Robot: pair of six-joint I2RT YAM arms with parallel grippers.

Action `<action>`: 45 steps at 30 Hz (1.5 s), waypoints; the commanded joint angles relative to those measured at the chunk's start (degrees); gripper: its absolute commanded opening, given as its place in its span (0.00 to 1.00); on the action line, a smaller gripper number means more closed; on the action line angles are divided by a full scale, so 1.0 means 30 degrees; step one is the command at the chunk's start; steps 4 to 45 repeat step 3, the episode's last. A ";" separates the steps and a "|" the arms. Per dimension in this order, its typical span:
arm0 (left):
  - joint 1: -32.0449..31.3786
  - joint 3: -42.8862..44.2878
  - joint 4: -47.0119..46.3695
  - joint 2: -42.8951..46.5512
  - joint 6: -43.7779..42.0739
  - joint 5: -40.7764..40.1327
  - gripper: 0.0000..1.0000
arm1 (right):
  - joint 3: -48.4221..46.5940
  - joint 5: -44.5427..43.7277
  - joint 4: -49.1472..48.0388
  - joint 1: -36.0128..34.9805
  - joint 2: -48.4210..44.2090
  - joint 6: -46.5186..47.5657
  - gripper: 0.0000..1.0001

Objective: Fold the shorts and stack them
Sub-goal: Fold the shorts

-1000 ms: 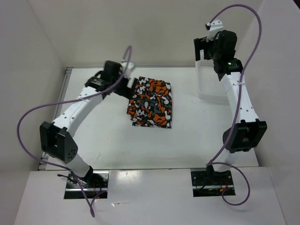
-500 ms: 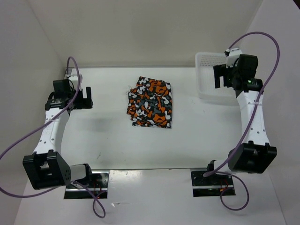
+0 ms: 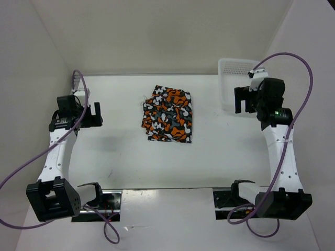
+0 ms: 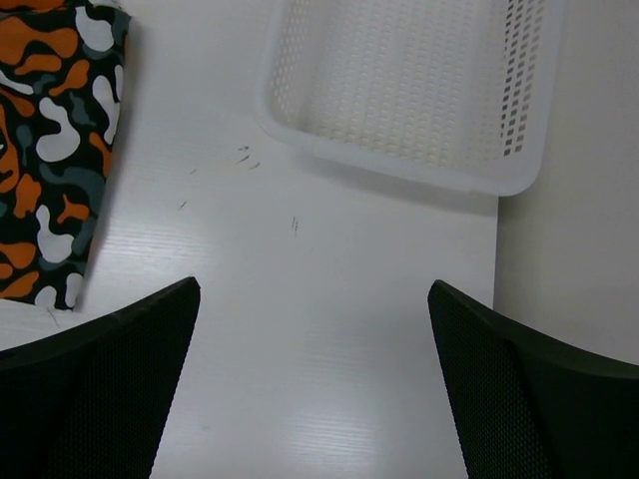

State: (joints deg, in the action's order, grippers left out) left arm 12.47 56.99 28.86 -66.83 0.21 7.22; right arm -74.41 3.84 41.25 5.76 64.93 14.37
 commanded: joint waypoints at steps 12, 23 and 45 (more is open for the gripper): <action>0.0062 -0.0335 -0.0568 0.0831 -0.0069 0.1049 1.00 | 0.0722 -0.0107 -0.0363 -0.0015 -0.0986 -0.0337 1.00; 0.0062 -0.0335 -0.0568 0.0831 -0.0069 0.1049 1.00 | 0.0722 -0.0107 -0.0363 -0.0015 -0.0986 -0.0337 1.00; 0.0062 -0.0335 -0.0568 0.0831 -0.0069 0.1049 1.00 | 0.0722 -0.0107 -0.0363 -0.0015 -0.0986 -0.0337 1.00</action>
